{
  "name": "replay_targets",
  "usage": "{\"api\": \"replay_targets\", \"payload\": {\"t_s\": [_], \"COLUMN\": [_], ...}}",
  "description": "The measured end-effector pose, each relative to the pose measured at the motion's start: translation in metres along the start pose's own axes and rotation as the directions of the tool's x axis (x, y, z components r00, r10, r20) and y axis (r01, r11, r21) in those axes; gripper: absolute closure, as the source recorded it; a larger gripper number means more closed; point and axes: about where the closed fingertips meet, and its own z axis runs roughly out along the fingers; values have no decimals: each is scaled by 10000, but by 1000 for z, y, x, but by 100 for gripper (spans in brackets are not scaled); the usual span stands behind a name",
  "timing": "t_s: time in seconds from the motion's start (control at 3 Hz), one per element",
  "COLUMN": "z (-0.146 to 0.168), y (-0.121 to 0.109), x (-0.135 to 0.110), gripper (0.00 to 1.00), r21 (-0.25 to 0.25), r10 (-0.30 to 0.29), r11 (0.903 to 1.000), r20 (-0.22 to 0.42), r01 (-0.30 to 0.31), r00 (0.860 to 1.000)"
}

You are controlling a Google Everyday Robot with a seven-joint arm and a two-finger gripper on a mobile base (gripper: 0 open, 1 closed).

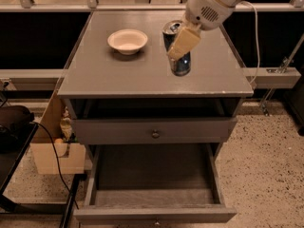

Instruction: Place redbull can into middle drawer

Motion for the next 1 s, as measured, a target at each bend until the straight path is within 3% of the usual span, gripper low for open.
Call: {"api": "replay_targets", "payload": {"t_s": [0.33, 0.67, 1.0], "z": [-30, -31, 1], "y": [45, 82, 117], "x": [11, 19, 40], "gripper": [100, 100, 100], "r21": [311, 45, -739], "r10": [806, 1651, 2597], "r11": [9961, 9860, 9652], "r20": [508, 1156, 1623], "r01": [-822, -1667, -2507], "r00": [9954, 9795, 9520]}}
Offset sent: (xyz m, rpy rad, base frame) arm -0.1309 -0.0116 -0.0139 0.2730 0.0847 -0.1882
